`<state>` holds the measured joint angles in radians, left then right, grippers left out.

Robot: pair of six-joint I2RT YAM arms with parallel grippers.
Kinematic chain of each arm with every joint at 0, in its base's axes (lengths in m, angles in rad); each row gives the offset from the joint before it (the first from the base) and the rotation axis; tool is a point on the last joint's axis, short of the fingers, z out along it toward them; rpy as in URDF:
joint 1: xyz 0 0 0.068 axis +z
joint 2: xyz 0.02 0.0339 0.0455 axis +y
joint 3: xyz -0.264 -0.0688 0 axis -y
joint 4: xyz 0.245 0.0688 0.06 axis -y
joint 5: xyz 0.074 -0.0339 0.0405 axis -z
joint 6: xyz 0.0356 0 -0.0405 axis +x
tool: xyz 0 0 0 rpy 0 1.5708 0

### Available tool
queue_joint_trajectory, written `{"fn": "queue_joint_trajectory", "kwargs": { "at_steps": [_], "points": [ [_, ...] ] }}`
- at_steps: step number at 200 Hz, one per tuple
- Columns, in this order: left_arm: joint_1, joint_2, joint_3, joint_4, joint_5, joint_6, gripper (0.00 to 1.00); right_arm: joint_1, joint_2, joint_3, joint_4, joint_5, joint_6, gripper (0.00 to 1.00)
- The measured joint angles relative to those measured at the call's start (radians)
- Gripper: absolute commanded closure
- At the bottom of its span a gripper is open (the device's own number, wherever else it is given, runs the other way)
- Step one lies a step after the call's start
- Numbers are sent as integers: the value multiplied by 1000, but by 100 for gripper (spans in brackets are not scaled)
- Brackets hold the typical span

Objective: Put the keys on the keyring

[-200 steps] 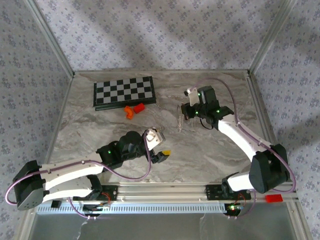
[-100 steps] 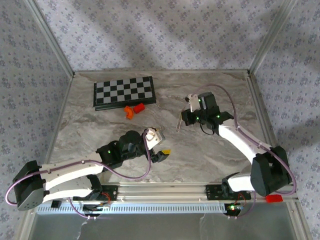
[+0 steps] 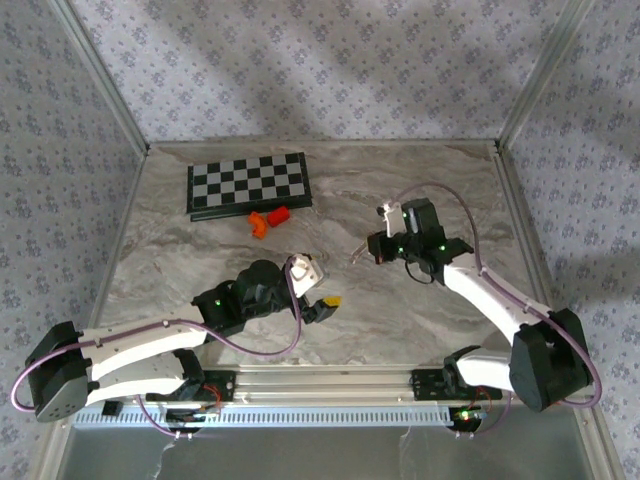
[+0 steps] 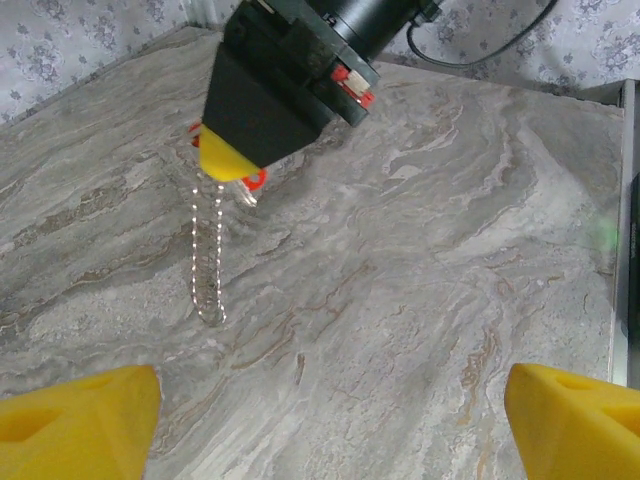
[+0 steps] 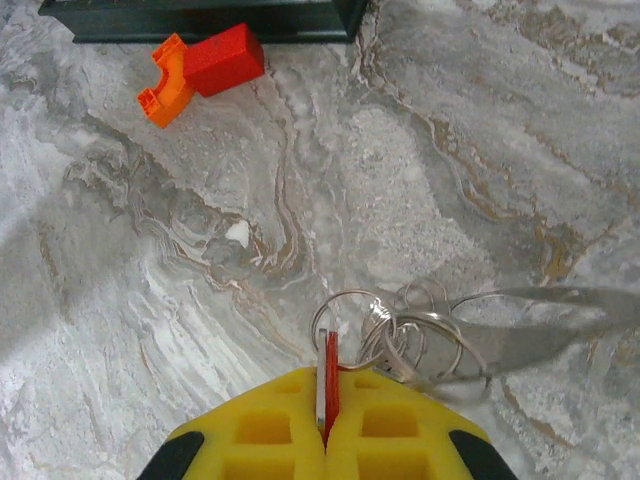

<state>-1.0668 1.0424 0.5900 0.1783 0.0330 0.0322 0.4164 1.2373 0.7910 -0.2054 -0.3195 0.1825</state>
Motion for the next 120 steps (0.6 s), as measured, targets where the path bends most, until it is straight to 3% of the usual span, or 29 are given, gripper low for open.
{"fn": "queue_joint_trajectory", "kwargs": {
  "at_steps": [120],
  "points": [
    [16, -1, 0, 5, 4, -9, 11, 45, -103, -277, 35, -37, 151, 100]
  ]
}}
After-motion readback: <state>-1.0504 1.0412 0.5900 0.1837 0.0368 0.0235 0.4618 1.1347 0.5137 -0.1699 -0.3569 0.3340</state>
